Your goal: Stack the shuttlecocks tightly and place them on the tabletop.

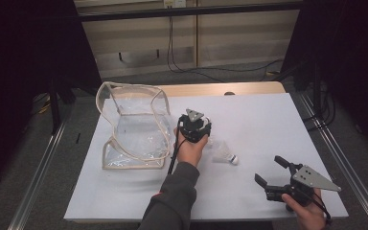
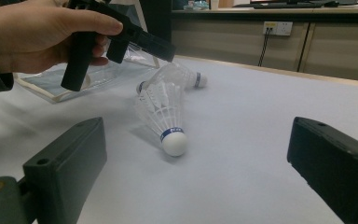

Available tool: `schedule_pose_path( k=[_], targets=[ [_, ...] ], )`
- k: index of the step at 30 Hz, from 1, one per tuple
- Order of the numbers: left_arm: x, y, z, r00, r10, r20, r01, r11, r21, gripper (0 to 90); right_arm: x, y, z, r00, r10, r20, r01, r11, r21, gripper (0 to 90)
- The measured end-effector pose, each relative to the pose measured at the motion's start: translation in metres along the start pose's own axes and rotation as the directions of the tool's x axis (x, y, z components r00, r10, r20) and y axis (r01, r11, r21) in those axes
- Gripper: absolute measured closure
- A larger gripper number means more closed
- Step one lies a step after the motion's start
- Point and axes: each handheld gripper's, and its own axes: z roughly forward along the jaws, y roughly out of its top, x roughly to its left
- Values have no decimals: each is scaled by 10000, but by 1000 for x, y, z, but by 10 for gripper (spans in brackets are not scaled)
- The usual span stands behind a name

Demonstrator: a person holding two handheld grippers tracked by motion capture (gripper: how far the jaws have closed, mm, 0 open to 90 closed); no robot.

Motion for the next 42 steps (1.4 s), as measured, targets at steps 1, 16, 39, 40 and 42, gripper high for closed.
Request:
schedule_pose_path(
  k=[1, 16, 39, 40, 42],
  targets=[
    [-1, 0, 1, 9999, 136, -16, -135, 9999, 82, 645, 0, 0, 0, 10000, 3, -6, -3, 10000, 8, 40],
    [4, -1, -4, 9965, 572, -604, -526, 9958, 746, 822, 0, 0, -1, 10000, -25, -16, 25, 10000, -6, 40],
    [14, 2, -18, 9656, 786, -2480, -651, 9959, 623, 890, -1, 0, -1, 10000, -58, 4, 58, 10000, -33, 40],
    [14, 2, -17, 9653, 815, -2480, -662, 9954, 692, 890, 0, 0, -1, 10000, -56, 0, 56, 10000, -30, 40],
    [13, 0, -16, 9664, 815, -2437, -666, 9954, 685, 884, 0, 0, -2, 10000, -59, -1, 59, 10000, -32, 40]
  ],
)
